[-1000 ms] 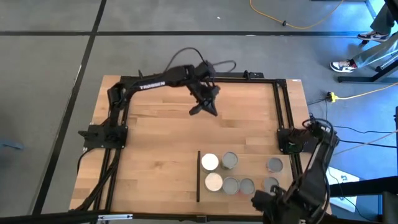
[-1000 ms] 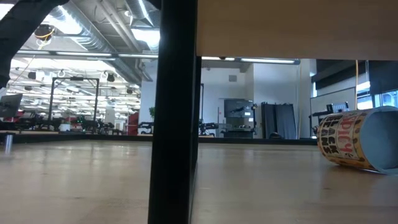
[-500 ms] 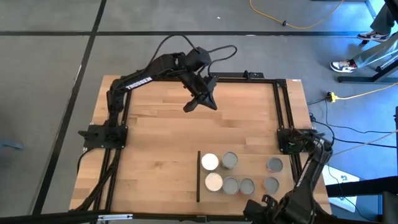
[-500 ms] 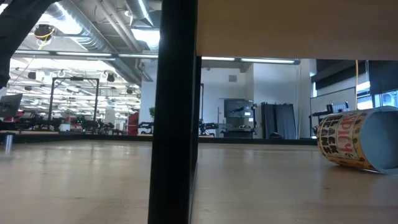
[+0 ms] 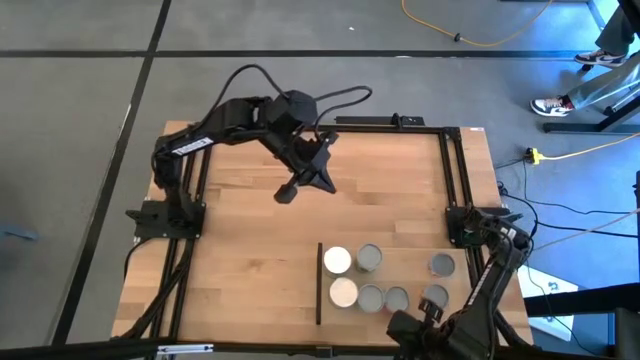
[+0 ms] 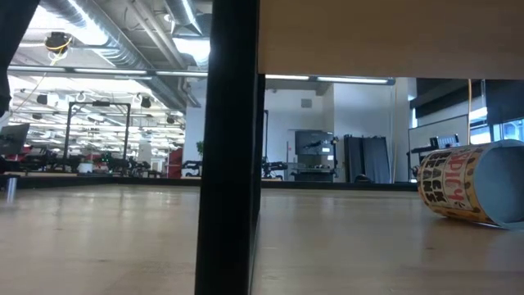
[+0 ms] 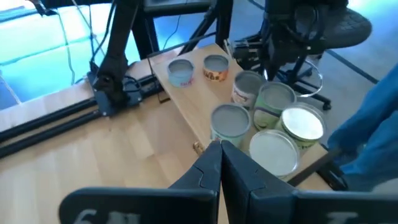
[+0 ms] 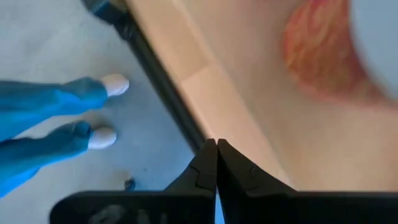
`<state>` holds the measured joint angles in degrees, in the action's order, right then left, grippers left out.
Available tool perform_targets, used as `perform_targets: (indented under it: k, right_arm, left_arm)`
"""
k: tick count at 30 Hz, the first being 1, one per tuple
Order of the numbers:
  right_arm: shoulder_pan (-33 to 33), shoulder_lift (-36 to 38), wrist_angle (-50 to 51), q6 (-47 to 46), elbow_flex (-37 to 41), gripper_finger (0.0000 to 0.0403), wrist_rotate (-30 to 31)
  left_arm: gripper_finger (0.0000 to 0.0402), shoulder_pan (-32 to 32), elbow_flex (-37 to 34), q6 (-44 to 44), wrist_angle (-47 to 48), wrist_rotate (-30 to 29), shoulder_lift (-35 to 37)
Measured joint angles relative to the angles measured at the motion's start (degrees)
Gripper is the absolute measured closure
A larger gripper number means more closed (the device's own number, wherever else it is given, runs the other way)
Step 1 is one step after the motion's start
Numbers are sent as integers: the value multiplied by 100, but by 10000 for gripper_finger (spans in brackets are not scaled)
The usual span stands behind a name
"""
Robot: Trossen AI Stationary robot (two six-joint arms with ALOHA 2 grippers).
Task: Pick and place cans onto a shelf
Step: Adjust the shelf
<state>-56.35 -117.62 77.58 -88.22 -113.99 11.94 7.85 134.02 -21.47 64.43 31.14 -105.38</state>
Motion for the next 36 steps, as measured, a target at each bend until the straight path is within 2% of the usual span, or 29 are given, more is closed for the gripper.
perform_targets:
  k: [19, 26, 36]
  right_arm:
    - [175, -59, 156, 133, 0, 398, 101]
    - [301, -322, 164, 467, 0, 398, -387]
    - [327, -367, 463, 472, 2, 398, -277]
  left_arm:
    - [401, -492, -2, 32, 99, -345, 127]
    - [401, -503, -2, 32, 110, -343, 127]
    - [401, -502, -2, 32, 111, -343, 127]
